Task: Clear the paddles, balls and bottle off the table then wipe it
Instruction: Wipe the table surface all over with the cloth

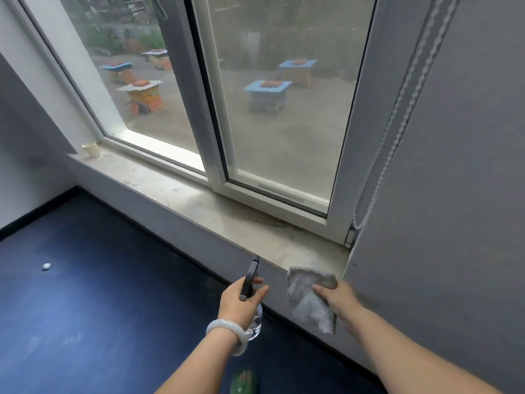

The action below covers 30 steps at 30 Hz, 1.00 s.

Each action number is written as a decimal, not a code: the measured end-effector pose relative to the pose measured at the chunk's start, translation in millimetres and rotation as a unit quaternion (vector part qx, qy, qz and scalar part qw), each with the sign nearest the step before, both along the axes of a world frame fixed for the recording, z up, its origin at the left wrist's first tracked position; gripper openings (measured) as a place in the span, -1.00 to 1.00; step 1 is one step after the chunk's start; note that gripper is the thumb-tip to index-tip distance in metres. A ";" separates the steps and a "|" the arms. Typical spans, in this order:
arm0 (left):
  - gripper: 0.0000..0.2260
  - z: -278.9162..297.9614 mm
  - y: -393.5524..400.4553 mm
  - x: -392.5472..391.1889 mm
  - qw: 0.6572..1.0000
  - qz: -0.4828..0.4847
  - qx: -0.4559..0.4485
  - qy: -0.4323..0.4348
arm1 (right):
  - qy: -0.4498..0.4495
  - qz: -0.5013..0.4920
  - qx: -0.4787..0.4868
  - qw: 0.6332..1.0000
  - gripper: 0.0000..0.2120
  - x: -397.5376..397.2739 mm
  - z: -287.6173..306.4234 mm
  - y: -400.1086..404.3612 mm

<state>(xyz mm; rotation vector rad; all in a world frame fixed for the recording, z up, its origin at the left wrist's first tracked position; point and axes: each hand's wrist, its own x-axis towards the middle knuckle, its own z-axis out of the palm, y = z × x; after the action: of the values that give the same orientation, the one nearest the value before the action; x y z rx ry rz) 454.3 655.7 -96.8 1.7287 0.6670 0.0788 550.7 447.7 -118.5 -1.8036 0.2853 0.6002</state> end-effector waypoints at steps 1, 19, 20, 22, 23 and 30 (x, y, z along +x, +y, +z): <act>-0.89 -2.2 4.4 14.4 1.000 -0.018 -0.006 0.004 | 0.007 -0.019 0.001 1.000 -0.88 8.9 -2.1 3.6; -0.75 -42.0 58.9 211.3 0.954 -0.294 0.058 0.017 | 0.041 -0.128 -0.194 0.972 -0.80 127.0 -55.4 47.4; -0.74 -44.8 58.0 213.6 0.951 -0.303 0.060 0.021 | 0.036 -0.133 -0.216 0.967 -0.81 126.4 -56.8 46.1; -0.72 -49.2 57.2 216.1 0.949 -0.310 0.059 0.026 | 0.012 -0.148 -0.239 0.960 -0.68 123.8 -59.9 45.7; -0.72 -51.5 56.2 218.4 0.947 -0.315 0.061 0.028 | -0.007 -0.158 -0.248 0.956 -0.58 122.3 -60.8 46.6; -0.65 -58.9 51.8 231.1 0.940 -0.335 0.062 0.026 | -0.108 0.012 -0.387 0.916 -0.54 105.9 -76.5 59.1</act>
<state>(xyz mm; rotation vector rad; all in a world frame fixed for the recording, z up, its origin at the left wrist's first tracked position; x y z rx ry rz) 685.5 707.4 -155.8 2.0012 0.0831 -0.4091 656.7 506.8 -195.0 -2.6183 0.3823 0.3051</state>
